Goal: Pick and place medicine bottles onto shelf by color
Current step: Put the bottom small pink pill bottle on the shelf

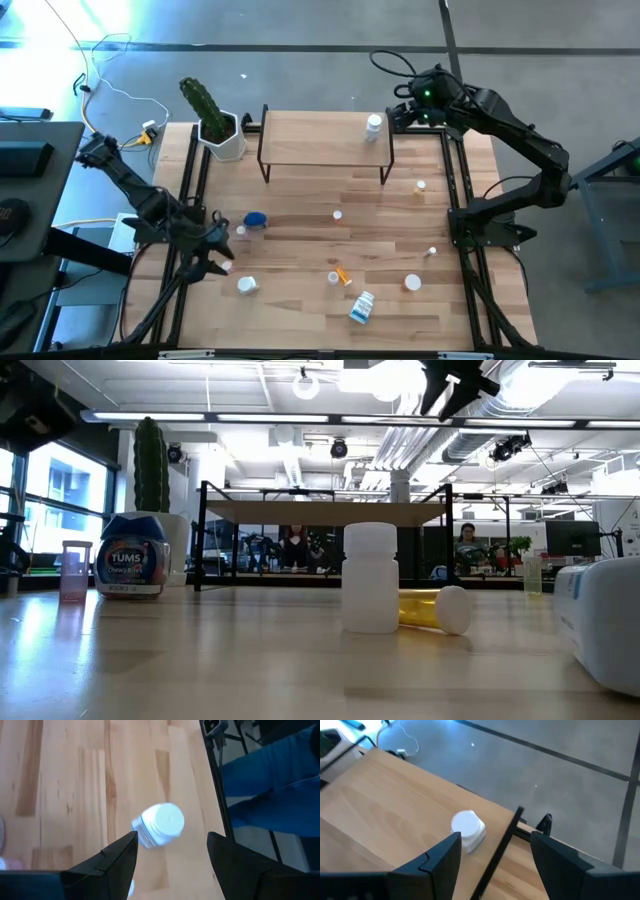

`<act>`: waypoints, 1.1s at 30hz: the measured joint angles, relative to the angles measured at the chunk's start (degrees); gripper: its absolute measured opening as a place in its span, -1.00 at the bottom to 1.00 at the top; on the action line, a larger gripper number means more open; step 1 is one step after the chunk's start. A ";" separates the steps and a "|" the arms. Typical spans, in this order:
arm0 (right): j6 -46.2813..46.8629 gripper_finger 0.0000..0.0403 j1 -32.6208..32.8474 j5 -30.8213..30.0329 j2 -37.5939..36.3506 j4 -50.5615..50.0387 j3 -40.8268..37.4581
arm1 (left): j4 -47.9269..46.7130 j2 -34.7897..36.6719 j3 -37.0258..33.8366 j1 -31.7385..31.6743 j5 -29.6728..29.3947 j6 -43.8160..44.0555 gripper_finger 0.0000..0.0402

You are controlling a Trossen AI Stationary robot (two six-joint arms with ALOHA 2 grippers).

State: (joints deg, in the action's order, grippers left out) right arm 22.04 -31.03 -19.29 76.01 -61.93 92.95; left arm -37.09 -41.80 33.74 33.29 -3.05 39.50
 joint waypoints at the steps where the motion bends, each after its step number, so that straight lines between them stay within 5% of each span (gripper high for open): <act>1: 0.00 0.14 0.00 0.00 0.00 -0.43 0.00 | -0.39 0.01 0.00 0.55 0.00 1.26 0.13; 12: -0.19 0.14 0.00 0.00 0.02 -0.81 0.00 | -5.74 0.00 0.00 6.07 -1.88 14.65 0.13; 33: -1.55 0.14 -0.02 0.02 0.07 -1.20 0.00 | -7.88 -14.03 0.00 7.31 -7.55 15.83 0.13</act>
State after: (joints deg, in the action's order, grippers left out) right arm 20.49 -31.04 -19.27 76.07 -63.13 92.95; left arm -44.97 -55.84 33.74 40.60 -10.60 55.33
